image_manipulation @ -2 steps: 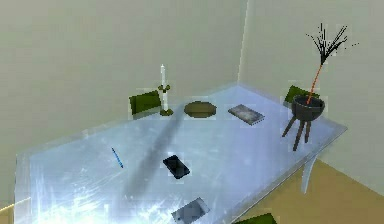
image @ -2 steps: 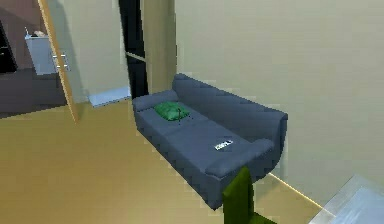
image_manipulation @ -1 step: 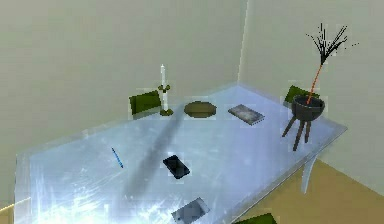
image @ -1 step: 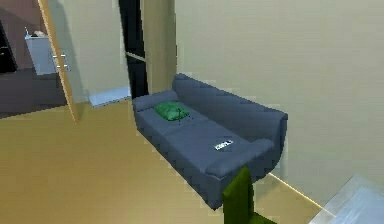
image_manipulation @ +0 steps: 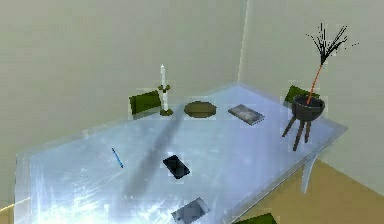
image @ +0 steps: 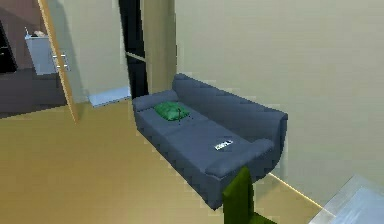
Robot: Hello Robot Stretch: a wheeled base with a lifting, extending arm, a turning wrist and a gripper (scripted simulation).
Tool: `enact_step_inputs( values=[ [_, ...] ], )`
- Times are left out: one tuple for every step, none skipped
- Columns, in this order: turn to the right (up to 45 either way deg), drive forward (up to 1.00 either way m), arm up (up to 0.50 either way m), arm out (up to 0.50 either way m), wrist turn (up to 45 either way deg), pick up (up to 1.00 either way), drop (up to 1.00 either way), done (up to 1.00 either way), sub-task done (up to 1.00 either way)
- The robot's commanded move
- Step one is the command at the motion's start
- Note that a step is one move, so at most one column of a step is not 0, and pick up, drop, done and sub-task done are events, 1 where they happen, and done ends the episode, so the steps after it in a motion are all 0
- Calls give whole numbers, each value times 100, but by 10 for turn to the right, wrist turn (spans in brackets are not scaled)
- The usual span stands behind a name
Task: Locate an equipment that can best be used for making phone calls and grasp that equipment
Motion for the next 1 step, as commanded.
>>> enact_step_inputs(
  values=[
    [0,0,0,36,0,0,0,0,0]
  ],
)
